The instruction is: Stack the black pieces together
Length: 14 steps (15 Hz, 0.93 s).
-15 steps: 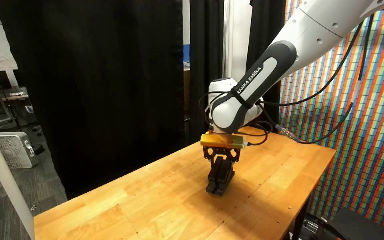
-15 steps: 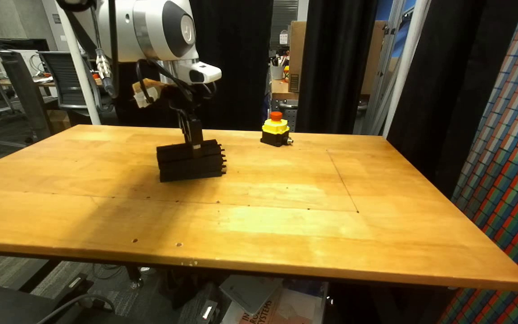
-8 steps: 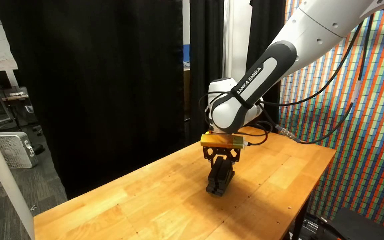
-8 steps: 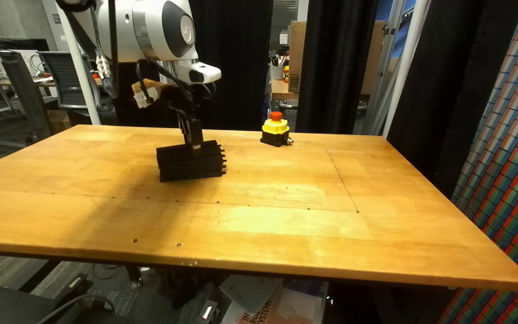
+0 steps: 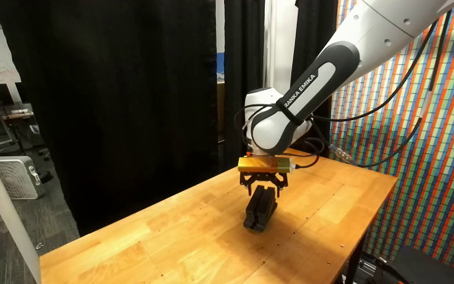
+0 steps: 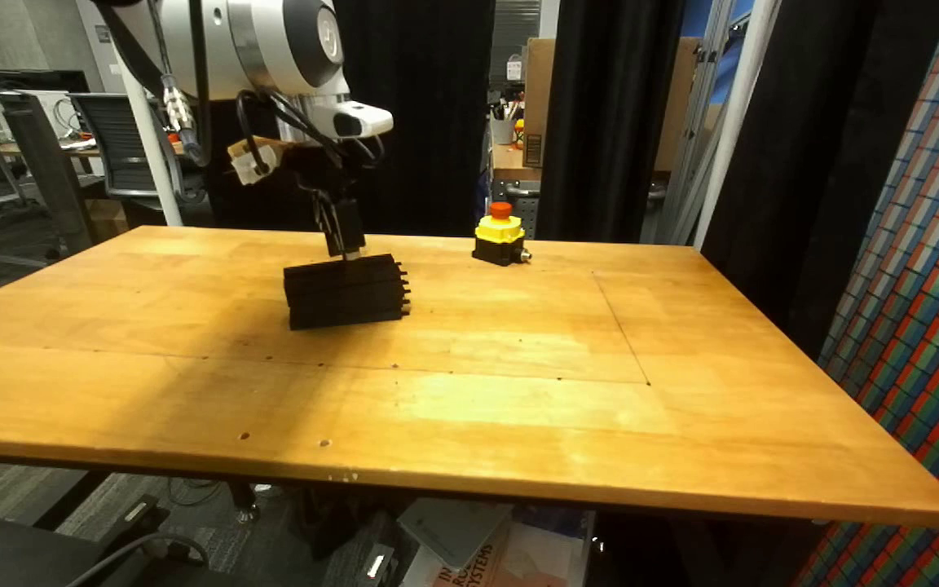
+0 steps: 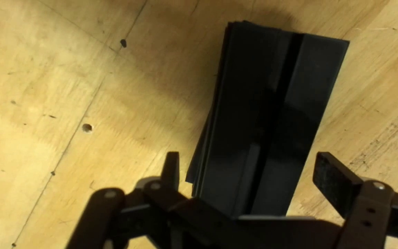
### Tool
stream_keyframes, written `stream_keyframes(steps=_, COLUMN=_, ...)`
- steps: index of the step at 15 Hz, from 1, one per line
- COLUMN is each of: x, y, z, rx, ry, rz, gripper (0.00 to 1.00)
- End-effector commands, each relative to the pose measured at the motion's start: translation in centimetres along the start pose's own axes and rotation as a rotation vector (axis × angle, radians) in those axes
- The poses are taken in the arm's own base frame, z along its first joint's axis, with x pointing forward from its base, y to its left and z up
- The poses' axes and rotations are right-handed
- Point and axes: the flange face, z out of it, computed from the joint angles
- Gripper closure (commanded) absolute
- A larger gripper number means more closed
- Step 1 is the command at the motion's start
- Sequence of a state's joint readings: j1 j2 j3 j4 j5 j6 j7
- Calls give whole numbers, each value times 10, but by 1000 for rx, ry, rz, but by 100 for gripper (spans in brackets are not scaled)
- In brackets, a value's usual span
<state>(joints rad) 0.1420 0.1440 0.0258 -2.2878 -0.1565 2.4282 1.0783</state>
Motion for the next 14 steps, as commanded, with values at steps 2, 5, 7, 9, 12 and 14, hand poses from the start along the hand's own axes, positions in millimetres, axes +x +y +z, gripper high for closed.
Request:
stream_keyframes(steps=2, x=-47, y=29, z=-69, rx=-29, ry=56, rz=-114, gripper=0)
stream_keyframes(steps=5, x=-81, y=50, z=-106, rx=-61, ry=59, rz=-280, gripper=0)
stream_keyframes(steps=7, x=-104, y=68, z=-133, rx=-77, ry=69, rz=-393, gripper=0)
stream_keyframes(steps=9, x=-127, y=88, z=-157, rx=-88, ry=72, rz=-483, gripper=0)
stream_keyframes(steps=12, x=-154, y=123, z=-192, rx=-81, ry=85, rz=-605, gripper=0)
stream_keyframes(steps=14, x=-166, y=148, z=-212, rx=-63, ry=106, rz=-680, gripper=0)
